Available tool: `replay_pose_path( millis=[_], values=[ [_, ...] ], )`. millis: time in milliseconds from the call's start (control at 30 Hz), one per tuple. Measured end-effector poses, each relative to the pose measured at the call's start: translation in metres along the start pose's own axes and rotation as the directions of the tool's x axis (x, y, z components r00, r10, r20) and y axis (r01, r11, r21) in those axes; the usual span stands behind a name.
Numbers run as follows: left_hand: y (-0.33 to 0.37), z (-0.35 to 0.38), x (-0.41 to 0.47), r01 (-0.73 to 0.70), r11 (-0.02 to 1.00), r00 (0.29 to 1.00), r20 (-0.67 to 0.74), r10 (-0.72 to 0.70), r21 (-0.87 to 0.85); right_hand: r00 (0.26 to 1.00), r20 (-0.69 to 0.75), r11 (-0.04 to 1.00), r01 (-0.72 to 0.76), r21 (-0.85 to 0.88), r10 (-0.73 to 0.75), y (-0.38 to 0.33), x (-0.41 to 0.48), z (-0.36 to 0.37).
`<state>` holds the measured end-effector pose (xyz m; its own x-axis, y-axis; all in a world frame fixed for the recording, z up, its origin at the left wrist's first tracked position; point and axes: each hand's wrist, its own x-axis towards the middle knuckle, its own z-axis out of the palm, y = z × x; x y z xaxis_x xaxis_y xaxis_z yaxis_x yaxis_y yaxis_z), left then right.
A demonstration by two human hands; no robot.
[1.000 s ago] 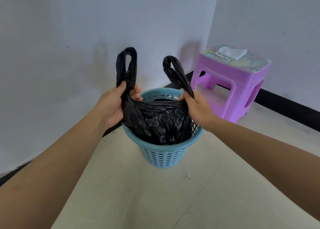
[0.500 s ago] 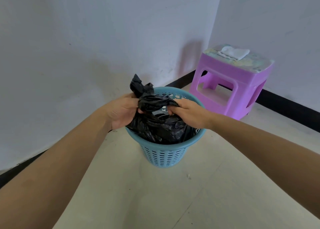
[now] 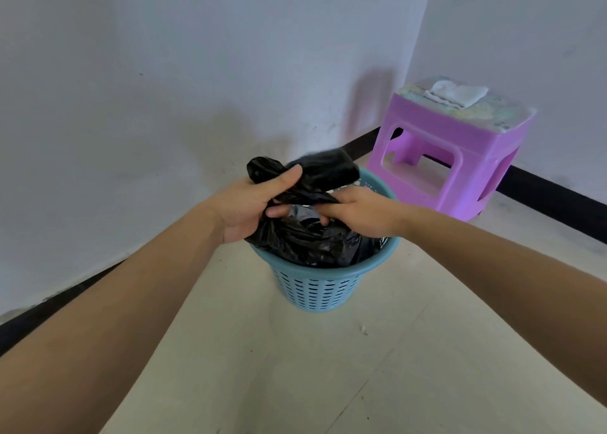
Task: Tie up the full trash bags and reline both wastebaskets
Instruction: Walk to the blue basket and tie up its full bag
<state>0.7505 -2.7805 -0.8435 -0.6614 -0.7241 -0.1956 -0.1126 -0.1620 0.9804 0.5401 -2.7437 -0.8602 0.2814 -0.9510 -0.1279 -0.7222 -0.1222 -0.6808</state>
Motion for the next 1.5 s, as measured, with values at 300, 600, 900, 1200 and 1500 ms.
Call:
replay_pose_path(
  millis=[300,600,900,1200,1500],
  values=[
    [-0.003,-0.004,0.011,0.037,0.985,0.986,-0.151,-0.063,-0.169,0.993,-0.088,0.990,0.063,-0.126,-0.075,0.010,0.001,0.002],
    [-0.007,-0.008,0.007,-0.046,0.991,0.998,-0.040,0.041,-0.127,0.992,-0.037,0.993,0.119,-0.007,-0.120,-0.002,-0.002,0.013],
    [-0.004,-0.003,0.005,-0.032,0.996,0.999,-0.039,0.029,-0.085,0.996,-0.067,0.829,-0.014,0.559,0.062,-0.007,-0.001,-0.003],
    [0.002,0.013,0.005,-0.014,0.993,1.000,-0.004,0.014,-0.118,0.774,-0.596,0.750,0.262,0.607,0.213,-0.016,0.009,-0.026],
    [-0.004,0.019,0.010,0.041,0.904,0.998,-0.021,-0.055,-0.426,0.855,-0.367,0.210,0.308,0.928,0.367,-0.039,-0.001,-0.039]
  ],
)
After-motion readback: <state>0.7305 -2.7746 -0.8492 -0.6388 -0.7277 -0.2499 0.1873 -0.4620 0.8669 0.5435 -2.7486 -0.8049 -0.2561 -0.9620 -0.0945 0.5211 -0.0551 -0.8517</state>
